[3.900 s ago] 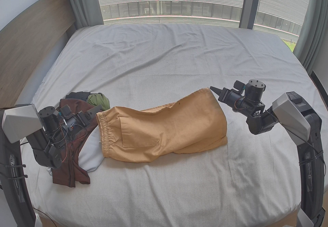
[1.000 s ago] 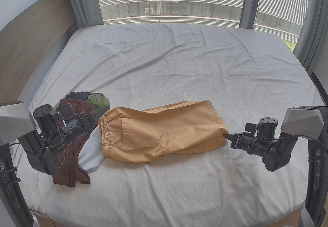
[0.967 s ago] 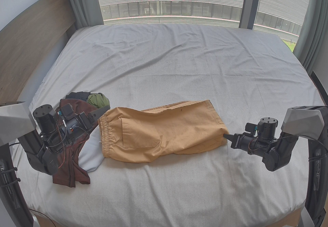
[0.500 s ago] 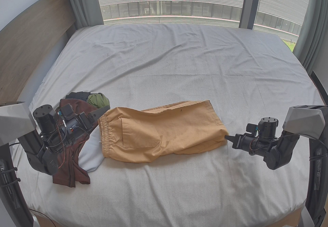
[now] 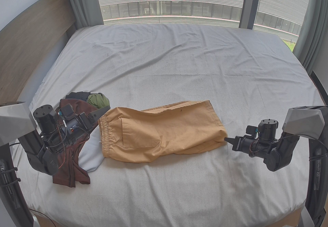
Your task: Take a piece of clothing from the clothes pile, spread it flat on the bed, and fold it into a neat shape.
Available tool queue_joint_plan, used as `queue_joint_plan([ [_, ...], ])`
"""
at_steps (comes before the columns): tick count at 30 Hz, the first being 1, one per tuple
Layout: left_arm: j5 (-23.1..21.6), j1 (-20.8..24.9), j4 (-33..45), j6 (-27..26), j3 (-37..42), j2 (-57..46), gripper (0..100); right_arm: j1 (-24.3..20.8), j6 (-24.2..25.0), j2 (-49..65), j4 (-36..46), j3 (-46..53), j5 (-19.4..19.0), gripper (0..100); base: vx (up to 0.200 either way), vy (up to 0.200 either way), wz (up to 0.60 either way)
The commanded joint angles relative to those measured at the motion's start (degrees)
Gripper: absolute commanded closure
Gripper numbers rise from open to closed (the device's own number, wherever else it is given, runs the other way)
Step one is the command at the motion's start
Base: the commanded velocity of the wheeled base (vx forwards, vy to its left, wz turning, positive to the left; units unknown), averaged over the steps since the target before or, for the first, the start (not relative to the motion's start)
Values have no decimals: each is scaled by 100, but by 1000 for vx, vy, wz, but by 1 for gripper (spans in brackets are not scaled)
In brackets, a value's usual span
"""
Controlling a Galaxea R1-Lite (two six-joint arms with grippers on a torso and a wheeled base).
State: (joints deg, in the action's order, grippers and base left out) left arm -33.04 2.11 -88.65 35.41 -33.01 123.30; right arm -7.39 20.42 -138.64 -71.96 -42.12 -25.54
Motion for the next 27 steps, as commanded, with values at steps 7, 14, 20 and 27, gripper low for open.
queue_joint_plan([
  [7,-1,0,-3,1,5,1,0,-96,-38,-295,-11,-288,14,100,0,0,0],
  [14,8,0,-3,1,14,1,0,-87,-64,-348,-11,-429,31,100,0,0,0],
  [20,-1,0,-3,1,14,10,0,-87,-64,-321,-37,-341,31,100,0,0,0],
  [27,8,35,-3,1,14,-7,0,-8,-100,-400,-187,-332,49,100,0,0,0],
])
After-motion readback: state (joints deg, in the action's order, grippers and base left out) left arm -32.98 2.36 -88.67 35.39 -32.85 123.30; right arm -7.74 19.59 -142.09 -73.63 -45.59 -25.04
